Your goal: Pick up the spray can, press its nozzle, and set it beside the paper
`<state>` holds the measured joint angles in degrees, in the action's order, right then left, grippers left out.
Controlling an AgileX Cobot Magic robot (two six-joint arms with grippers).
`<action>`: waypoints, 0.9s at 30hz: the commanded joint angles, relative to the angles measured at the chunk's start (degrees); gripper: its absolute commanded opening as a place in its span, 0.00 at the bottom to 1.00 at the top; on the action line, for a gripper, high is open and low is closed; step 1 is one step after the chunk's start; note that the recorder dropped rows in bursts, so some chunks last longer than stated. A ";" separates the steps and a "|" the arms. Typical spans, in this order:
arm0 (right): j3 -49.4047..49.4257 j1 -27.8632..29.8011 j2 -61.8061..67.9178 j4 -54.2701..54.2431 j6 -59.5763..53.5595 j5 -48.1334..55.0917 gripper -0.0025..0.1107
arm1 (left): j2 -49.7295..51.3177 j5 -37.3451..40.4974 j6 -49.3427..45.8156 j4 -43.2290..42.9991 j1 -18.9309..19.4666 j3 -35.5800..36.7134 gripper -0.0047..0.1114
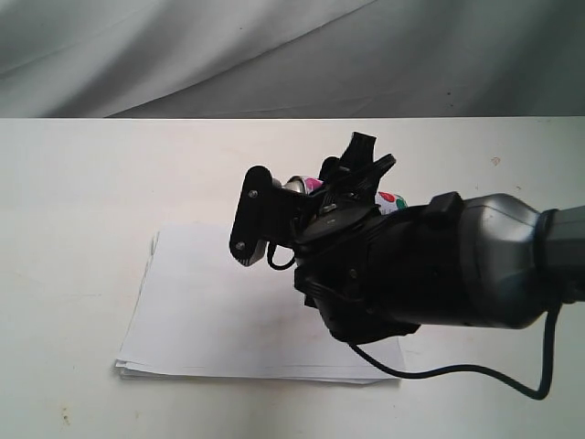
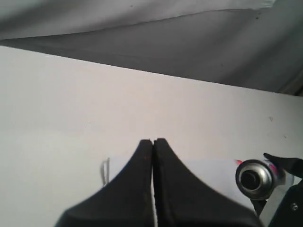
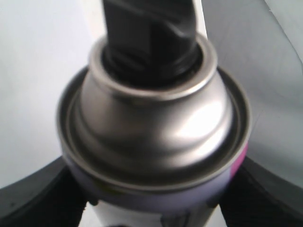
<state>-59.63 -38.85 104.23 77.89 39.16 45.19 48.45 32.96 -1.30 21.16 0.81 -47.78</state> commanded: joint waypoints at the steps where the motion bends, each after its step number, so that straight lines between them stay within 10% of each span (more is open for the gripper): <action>1: -0.53 -0.08 -0.69 2.71 0.24 1.48 0.02 | 17.70 9.25 -12.83 9.17 -0.06 -17.63 0.04; 6: -0.53 -0.08 -0.69 2.71 0.24 1.71 0.02 | 36.76 28.87 -22.27 11.85 -0.06 -33.13 0.04; 13: -0.53 -0.08 -0.69 2.48 0.24 1.97 0.02 | 45.93 28.12 -37.59 27.08 -0.06 -32.48 0.04; 27: -0.53 -0.08 -0.69 1.54 -2.07 2.22 0.02 | 46.73 36.66 -84.12 64.81 8.33 -4.28 0.04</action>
<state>-59.63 -38.85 104.23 77.55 38.71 46.11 94.97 69.16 -81.63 83.84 8.90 -52.77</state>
